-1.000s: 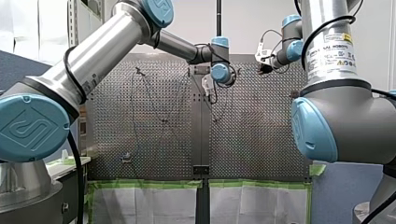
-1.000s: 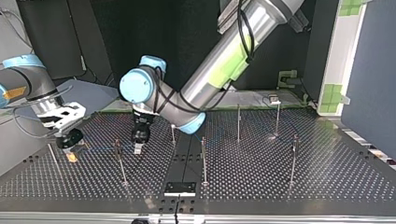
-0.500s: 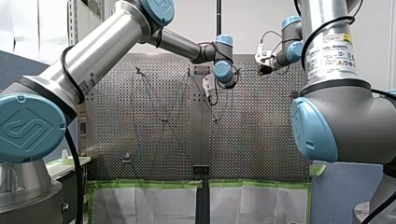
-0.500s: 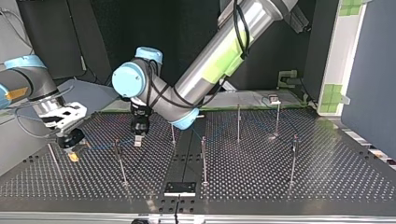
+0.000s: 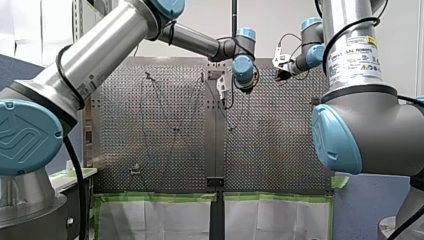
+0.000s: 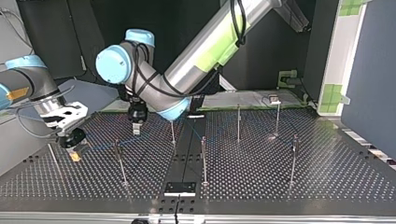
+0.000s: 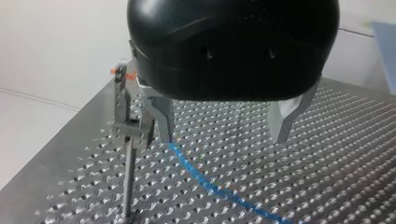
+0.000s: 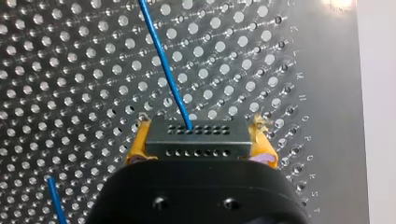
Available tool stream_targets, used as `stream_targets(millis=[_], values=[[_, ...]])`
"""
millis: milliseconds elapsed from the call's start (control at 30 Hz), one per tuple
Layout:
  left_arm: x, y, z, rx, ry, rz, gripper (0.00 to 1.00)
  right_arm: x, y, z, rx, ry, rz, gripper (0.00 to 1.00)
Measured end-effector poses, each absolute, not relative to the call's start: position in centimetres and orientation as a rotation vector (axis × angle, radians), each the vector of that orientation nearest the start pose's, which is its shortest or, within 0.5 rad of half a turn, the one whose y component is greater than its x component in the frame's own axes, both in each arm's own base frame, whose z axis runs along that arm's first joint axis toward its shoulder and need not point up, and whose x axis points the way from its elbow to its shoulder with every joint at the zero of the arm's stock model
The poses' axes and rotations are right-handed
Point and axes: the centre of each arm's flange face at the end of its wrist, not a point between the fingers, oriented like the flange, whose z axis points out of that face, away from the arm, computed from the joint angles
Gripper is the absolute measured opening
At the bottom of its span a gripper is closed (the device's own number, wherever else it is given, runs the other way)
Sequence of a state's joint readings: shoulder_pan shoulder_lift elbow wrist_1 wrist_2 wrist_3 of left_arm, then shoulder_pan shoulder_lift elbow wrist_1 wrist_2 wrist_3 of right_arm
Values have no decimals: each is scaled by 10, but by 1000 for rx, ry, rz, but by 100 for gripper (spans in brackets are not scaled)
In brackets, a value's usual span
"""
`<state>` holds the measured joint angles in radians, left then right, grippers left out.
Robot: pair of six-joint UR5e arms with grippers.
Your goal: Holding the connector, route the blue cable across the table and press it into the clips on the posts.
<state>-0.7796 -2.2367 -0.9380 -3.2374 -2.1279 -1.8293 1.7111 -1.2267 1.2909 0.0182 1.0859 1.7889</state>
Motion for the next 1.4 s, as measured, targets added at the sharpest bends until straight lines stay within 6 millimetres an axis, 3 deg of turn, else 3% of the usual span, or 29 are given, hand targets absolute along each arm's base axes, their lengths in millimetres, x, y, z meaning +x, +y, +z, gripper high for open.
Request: stream_targets(millis=[333,967,1400], values=[[427,-568,390,42,1678,-321,100,265,-583,430,-2239,1531,-2369,0],[419,-516,436,-57,1560,-363,100,268,-582,429,-2238,1523,-2368,0],[382,-491,456,-79,1543,-411,100,274,-580,428,-2242,1510,-2362,0]])
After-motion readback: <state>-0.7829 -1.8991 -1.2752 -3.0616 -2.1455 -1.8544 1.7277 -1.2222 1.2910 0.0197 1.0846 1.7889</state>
